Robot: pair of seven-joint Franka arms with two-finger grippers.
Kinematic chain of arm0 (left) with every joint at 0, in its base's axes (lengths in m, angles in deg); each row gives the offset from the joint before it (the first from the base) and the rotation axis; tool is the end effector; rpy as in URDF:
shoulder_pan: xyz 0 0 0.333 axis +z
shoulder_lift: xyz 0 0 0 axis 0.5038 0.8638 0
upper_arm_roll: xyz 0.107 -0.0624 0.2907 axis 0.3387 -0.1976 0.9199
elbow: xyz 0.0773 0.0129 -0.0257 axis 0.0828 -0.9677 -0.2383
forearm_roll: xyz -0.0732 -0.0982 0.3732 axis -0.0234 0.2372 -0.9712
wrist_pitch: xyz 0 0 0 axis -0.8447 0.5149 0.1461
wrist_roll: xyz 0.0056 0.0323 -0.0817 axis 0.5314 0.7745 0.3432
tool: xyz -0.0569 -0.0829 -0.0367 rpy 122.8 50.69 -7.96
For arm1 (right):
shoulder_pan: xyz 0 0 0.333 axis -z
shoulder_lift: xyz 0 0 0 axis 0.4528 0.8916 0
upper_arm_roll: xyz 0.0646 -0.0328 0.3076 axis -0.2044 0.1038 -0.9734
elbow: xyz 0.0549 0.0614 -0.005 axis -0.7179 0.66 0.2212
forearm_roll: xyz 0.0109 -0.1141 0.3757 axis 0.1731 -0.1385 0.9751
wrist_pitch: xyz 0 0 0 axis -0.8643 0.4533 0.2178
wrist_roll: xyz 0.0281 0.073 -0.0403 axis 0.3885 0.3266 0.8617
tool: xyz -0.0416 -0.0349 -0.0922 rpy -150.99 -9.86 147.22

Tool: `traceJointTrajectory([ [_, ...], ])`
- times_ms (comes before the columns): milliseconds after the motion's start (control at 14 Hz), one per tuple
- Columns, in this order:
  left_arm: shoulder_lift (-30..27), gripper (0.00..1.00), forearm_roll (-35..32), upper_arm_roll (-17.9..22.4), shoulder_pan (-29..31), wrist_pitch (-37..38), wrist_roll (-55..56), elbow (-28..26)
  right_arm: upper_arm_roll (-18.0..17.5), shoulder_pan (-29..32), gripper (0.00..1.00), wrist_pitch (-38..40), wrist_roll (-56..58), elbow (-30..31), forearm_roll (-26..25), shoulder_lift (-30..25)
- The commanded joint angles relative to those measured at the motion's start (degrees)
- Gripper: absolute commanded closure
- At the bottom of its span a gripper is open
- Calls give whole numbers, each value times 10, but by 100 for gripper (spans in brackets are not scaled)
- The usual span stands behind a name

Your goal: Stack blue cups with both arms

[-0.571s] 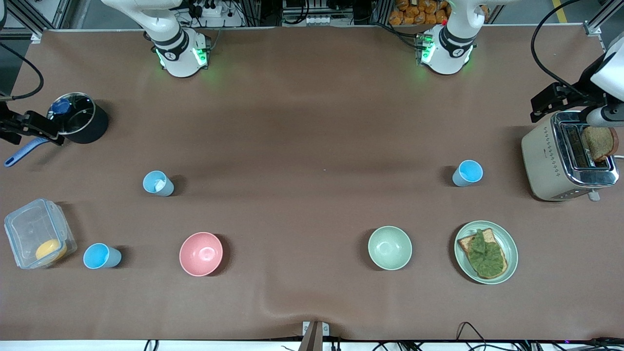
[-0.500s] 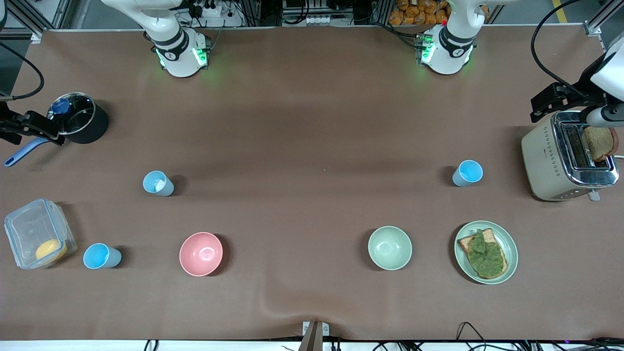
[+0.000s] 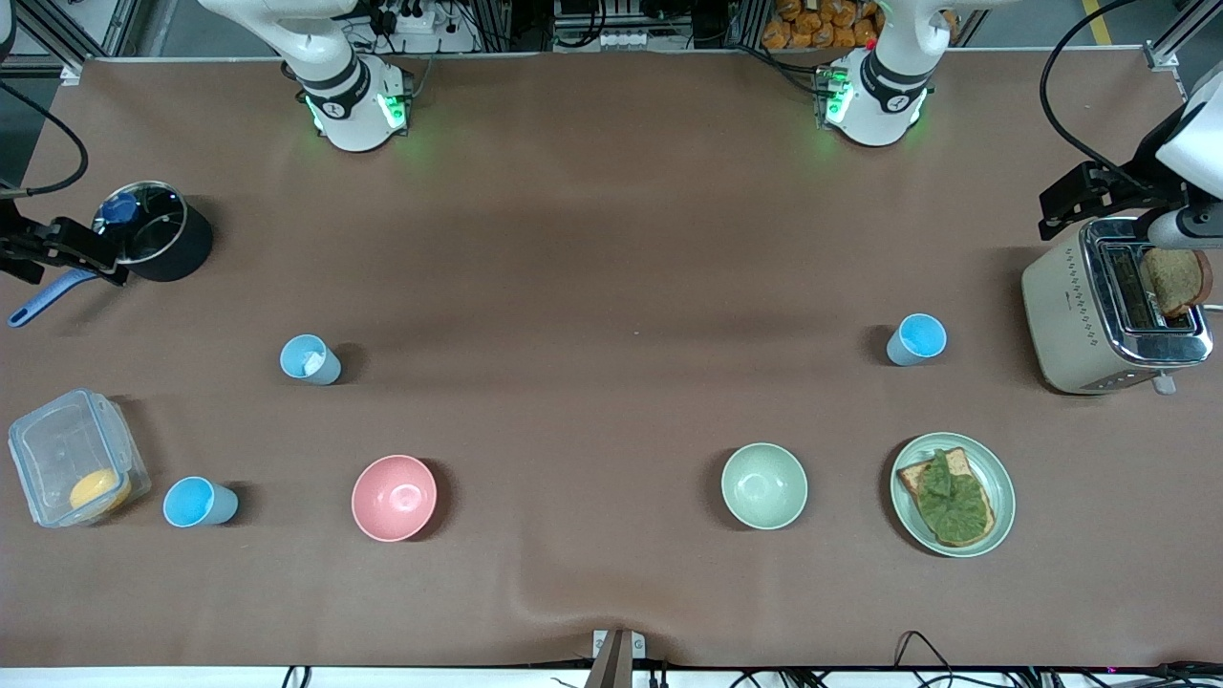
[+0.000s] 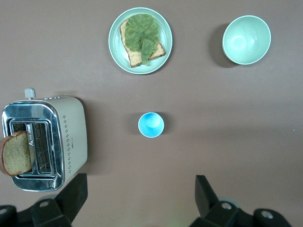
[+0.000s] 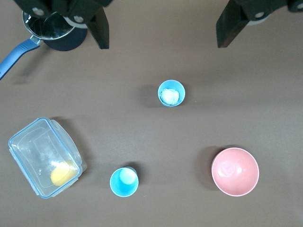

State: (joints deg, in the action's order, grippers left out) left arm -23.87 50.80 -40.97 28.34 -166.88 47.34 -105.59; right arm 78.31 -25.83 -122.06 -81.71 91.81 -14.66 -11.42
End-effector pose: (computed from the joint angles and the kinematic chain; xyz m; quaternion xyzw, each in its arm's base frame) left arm 0.5417 -0.0480 0.6501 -0.9997 0.0128 -0.0008 0.0188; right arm 0.5654 -0.0458 0.6163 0.9998 -0.0181 0.0057 0.0022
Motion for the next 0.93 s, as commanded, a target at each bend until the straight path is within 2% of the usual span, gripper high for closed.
traceJointTrajectory([
  [0,1,0,-11,-3,3,11,-5,8,-2,1,0,-4,-5,9,8,-8],
  [429,2,0,-16,-5,2,12,-2,4,-3,-10,0,1,-1,6,5,25],
  [714,3,0,-17,-3,4,31,-1,-2,-3,-40,0,3,-8,11,5,48],
  [857,3,0,-17,-3,4,39,0,-19,-3,-59,0,-5,-11,20,5,78],
])
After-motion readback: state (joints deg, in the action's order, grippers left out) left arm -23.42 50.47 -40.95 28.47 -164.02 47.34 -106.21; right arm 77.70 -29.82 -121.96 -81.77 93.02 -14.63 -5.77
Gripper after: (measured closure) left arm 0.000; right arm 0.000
